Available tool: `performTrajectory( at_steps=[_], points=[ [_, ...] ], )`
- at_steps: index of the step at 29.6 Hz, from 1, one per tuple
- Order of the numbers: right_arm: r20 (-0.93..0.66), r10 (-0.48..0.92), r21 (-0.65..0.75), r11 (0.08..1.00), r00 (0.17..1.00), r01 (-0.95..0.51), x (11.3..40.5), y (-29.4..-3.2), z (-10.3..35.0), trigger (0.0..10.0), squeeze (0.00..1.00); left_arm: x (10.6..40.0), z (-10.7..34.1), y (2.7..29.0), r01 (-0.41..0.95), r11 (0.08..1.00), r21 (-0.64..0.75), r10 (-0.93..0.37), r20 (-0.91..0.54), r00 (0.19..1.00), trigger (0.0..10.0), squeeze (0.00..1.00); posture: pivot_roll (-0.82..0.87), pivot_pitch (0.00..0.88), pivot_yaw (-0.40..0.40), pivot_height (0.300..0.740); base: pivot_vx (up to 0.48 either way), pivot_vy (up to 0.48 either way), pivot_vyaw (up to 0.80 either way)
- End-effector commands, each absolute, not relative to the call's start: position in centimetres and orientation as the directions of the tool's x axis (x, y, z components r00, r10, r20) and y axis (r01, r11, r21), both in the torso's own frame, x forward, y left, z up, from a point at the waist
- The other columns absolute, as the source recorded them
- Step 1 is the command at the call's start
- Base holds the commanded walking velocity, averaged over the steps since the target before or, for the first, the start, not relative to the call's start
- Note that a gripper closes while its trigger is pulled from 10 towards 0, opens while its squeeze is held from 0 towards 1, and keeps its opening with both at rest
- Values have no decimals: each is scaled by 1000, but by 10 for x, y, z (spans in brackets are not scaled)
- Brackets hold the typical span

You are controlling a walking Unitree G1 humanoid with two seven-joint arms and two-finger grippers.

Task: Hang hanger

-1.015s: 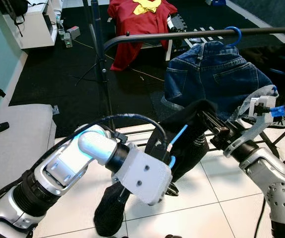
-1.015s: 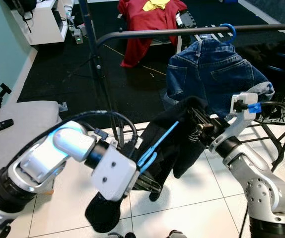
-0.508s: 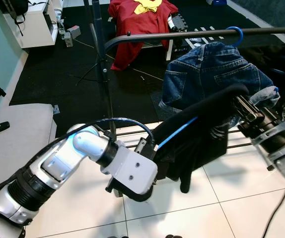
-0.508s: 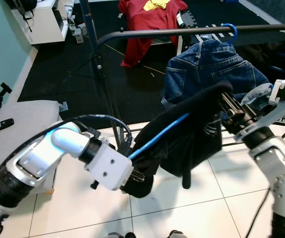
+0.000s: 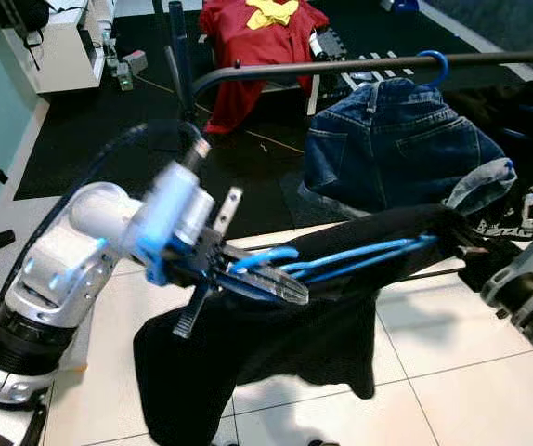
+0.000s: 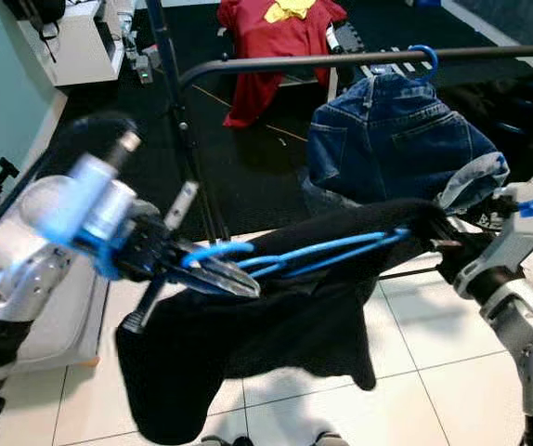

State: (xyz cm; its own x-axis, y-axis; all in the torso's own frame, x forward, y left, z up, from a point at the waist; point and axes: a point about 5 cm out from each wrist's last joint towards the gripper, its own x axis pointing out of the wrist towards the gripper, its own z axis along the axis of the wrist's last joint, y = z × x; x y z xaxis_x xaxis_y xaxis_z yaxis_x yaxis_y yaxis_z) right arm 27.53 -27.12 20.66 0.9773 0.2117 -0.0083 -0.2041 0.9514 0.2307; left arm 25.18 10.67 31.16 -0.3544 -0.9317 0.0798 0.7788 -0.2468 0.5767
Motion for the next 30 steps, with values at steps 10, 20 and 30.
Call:
performTrajectory(
  at_steps=[10,20,30],
  points=[
    [37,269,260,927,962,-269,276,-258,209,0,0,256,304,98,830,-190,524,-926,186,-329,10000,0,-129,202,4,740,0,0,0],
    [-22,339,218,920,941,-326,273,-238,194,0,0,280,310,85,913,85,400,-901,423,-102,10000,0,-124,205,10,740,0,0,0],
    [-125,181,147,976,975,-162,264,-258,154,10000,0,336,232,124,671,738,65,-659,279,698,10000,0,-97,214,23,740,0,0,0]
  ],
)
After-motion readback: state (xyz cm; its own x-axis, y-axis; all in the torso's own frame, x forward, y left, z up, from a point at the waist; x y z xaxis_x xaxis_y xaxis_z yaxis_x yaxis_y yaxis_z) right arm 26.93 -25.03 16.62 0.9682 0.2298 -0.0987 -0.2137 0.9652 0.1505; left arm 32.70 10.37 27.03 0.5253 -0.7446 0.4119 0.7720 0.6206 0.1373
